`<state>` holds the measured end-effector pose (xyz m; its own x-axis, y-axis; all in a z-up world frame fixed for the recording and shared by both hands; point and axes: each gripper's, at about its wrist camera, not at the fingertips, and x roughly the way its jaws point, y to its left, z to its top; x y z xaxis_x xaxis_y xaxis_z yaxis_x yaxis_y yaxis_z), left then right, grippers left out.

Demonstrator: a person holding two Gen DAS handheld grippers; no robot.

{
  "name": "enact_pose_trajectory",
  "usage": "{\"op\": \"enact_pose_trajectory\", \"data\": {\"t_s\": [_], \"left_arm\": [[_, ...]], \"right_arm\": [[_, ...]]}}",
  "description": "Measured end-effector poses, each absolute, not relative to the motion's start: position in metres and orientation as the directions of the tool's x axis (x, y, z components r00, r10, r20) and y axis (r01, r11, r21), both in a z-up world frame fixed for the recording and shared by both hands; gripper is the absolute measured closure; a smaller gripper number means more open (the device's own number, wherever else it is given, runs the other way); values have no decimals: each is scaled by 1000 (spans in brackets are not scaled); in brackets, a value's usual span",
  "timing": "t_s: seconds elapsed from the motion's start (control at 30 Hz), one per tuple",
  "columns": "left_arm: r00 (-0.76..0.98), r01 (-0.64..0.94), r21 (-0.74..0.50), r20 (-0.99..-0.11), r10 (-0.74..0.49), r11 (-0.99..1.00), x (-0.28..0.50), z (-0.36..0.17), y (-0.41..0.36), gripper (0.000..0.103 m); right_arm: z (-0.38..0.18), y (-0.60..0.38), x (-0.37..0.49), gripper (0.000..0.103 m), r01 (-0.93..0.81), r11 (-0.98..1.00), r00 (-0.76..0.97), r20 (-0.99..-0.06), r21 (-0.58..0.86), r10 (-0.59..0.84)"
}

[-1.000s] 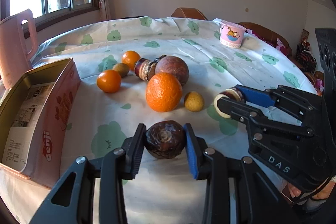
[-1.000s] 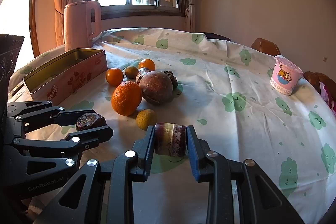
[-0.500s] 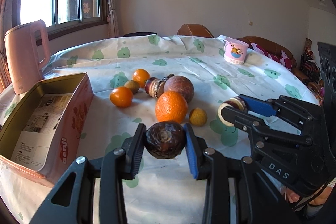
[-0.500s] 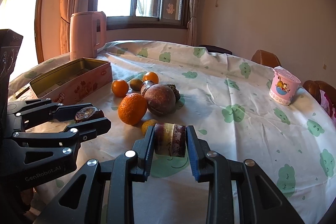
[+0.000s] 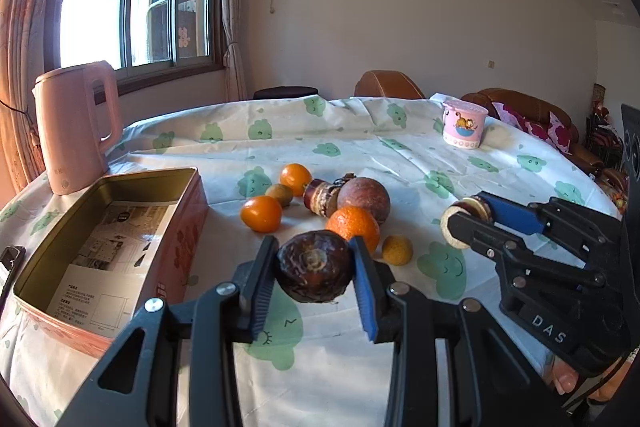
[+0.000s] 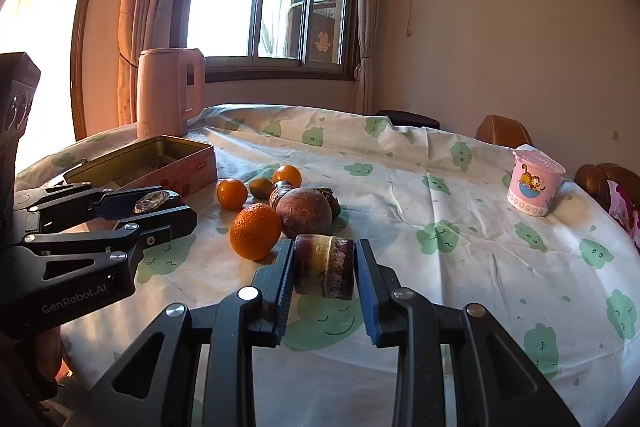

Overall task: Organize fruits
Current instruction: 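Carry the striped jar and dried fruit with both tools over the pink tin box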

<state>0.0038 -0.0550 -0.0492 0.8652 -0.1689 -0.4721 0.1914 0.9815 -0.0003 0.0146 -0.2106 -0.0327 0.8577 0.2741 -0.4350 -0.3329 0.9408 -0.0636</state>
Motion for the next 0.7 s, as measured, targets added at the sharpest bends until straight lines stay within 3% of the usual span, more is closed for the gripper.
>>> {"op": "enact_pose_trajectory", "data": {"t_s": [0.7], "left_arm": [[916, 117, 47, -391, -90, 992, -7, -34, -43, 65]], "right_arm": [[-18, -206, 7, 72, -326, 942, 894, -349, -78, 281]]}}
